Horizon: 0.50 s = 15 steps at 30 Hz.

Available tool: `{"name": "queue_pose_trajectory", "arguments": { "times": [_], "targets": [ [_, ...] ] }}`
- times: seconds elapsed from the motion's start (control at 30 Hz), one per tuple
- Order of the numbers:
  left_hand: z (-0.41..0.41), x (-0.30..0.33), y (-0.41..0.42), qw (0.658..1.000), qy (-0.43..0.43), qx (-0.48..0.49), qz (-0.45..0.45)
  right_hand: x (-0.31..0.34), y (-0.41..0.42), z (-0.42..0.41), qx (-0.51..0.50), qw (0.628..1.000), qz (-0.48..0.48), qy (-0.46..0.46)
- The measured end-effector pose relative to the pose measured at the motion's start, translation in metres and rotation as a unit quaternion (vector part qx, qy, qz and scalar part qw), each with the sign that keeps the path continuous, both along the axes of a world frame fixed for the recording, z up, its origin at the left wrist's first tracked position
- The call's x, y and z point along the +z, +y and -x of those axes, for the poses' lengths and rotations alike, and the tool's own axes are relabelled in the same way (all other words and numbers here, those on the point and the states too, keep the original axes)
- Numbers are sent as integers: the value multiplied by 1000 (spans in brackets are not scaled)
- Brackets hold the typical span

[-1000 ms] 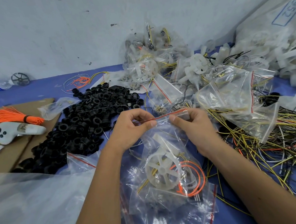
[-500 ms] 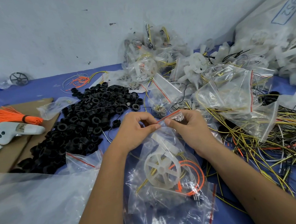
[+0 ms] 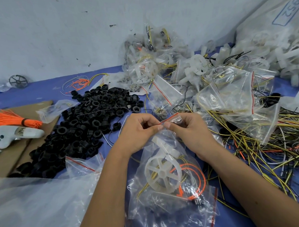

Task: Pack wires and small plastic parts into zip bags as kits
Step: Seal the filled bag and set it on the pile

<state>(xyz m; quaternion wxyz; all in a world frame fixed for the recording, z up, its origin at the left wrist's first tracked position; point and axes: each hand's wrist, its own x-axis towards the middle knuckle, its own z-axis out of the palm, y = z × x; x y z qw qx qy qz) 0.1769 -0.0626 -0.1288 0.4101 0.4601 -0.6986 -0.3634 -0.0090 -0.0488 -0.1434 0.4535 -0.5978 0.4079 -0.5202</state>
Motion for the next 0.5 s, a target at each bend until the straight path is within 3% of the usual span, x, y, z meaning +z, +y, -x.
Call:
{"name": "queue_pose_trajectory", "arguments": {
  "times": [0.17,0.5],
  "targets": [
    [-13,-4,-2,999,-12,22,-21,-1,-4,3,-61,998,7,-24],
    [-22,1,1,992,117,37,-25,2,-6,8,-121,990,5,-77]
  ]
}}
